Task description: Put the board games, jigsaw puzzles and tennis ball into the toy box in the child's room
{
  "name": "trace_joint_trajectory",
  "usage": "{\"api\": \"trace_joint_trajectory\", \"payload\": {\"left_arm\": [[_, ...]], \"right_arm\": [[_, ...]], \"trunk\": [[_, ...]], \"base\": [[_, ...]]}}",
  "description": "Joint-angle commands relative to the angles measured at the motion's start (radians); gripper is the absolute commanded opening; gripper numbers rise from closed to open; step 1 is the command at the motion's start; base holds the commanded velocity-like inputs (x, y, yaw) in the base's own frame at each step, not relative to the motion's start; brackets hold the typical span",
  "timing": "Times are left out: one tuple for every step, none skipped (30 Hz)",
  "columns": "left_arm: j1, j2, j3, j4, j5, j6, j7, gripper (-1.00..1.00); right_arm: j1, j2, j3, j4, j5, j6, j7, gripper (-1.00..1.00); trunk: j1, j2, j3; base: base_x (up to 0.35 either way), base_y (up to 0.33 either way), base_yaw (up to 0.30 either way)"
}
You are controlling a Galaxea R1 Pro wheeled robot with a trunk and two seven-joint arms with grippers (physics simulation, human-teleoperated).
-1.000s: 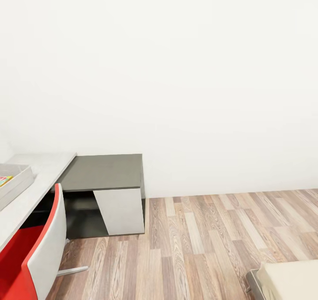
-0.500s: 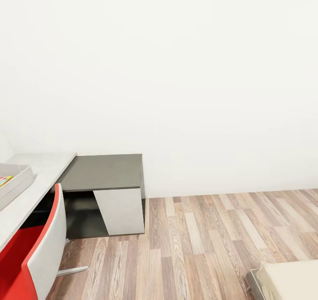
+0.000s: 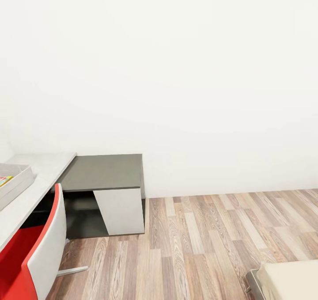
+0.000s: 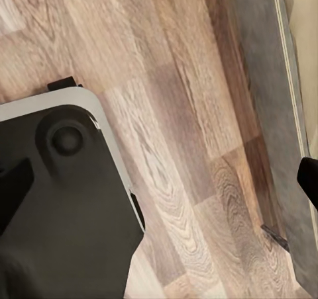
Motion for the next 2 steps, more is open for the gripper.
{"api": "trace_joint_trajectory", "payload": {"left_arm": [[-0.001,0.0,-0.002,0.002,-0.006,-0.004,0.005,1.0],[-0.001,0.001,-0.002,0.002,-0.006,-0.004,0.005,1.0]], "right_arm": [[-0.001,0.0,0.008,0.001,-0.011,-0.004,-0.003,1.0],[-0.001,0.0,0.008,0.001,-0.011,-0.004,-0.003,1.0]], "trunk": [[0.001,-0.002,-0.002],[0.001,-0.002,-0.002]], "base": [[0.0,0.0,0.0],[0.0,0.0,0.0]]}}
